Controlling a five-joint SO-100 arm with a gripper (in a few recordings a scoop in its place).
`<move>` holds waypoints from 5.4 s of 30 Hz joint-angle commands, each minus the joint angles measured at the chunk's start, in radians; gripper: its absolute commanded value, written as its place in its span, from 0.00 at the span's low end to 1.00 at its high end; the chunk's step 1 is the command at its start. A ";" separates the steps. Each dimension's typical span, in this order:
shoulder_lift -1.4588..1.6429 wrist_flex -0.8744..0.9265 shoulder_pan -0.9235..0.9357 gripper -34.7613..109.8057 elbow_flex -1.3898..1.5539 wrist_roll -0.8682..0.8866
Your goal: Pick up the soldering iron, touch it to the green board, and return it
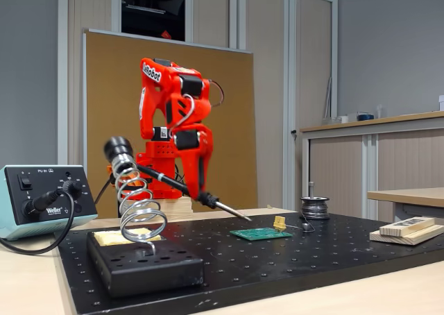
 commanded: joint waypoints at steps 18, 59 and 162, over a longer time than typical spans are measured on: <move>-0.178 -0.011 -0.083 0.24 -0.193 0.051; -0.261 -0.017 -0.083 0.24 -0.250 0.046; -0.399 0.080 -0.063 0.24 -0.433 -0.061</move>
